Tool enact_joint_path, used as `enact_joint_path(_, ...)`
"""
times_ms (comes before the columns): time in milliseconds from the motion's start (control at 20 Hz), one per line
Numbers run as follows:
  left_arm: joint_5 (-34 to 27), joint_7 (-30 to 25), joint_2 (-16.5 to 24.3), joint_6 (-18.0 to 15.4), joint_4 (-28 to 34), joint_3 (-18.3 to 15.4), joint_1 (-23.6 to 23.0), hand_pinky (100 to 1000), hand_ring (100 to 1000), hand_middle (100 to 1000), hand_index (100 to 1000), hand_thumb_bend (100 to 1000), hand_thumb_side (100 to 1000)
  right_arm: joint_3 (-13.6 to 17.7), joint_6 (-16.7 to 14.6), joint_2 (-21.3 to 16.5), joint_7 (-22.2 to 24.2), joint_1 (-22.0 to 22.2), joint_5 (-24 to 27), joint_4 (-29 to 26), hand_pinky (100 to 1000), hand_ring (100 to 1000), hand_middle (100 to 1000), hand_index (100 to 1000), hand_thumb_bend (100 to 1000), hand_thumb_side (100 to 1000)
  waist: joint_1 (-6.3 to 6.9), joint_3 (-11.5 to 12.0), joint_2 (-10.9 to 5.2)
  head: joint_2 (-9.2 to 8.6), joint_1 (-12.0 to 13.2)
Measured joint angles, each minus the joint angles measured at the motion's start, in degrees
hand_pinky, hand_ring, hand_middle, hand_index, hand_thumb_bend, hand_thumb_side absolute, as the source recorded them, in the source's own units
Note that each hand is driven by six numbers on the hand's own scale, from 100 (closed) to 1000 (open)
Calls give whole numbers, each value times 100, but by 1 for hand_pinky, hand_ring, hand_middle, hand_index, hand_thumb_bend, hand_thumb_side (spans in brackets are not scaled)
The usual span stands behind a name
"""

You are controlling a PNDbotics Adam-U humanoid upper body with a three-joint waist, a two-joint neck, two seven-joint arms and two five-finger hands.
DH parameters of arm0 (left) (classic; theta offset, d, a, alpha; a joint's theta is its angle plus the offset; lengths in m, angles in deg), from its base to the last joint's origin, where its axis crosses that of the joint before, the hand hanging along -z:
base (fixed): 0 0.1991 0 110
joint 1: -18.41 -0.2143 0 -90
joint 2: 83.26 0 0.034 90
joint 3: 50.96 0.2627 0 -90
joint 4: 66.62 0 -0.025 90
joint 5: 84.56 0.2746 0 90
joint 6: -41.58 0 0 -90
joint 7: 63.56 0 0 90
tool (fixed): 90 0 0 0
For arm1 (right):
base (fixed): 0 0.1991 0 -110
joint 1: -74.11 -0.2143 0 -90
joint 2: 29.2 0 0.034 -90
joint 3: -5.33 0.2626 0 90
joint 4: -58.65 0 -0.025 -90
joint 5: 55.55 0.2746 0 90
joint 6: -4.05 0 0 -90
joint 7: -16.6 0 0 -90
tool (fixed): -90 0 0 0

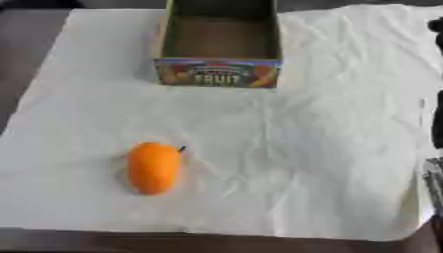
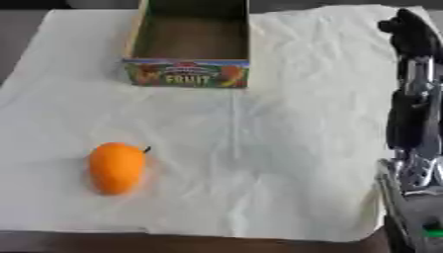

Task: Pick up objects on the table and place them in the box.

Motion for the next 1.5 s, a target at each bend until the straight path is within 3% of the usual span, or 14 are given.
enact_joint_path(350,-4,-212,100,21,1,134,207,385,417,661,858,164,642,0,0,0,-2,7,-1,0,979,939,739,880,100,1000,-7,14,-41,148,-69)
enact_joint_path(650,134,-638,203,199,4,269,321,376,419,663,874,283,732,2,-7,0,-14,56,-1,0,979,939,739,880,100,1000,-7,16,-78,227,-243)
enact_joint_path(850,481,-1337,464,331,8,533,686,405,466,672,888,260,778,2,-1,-3,-14,110,-1,0,979,939,739,880,100,1000,25,67,-168,275,-279)
enact_joint_path(1100,1146,-2763,930,671,16,1069,1397,454,512,682,889,218,879,1,16,-33,-4,169,-1,0,981,939,738,881,100,1000,60,96,-220,296,-280)
enact_joint_path(1200,1273,-3347,1091,828,17,1314,1659,474,533,685,888,302,941,0,21,-50,1,197,-1,0,981,940,738,881,100,1000,73,98,-227,296,-263)
enact_joint_path(1300,1318,-3845,1256,873,17,1549,1837,493,555,685,885,445,1000,-1,29,-52,10,204,-2,0,982,940,737,881,100,1000,98,100,-229,296,-250)
enact_joint_path(1400,1325,-4281,1401,819,13,1757,1983,494,566,685,882,567,1000,-7,41,-53,22,204,-3,0,983,941,737,881,100,1000,123,100,-229,296,-233)
enact_joint_path(1500,1325,-4660,1507,698,-24,1942,2105,501,571,688,883,615,1000,-33,54,-54,35,205,-5,0,983,941,736,881,100,1000,135,99,-229,296,-210)
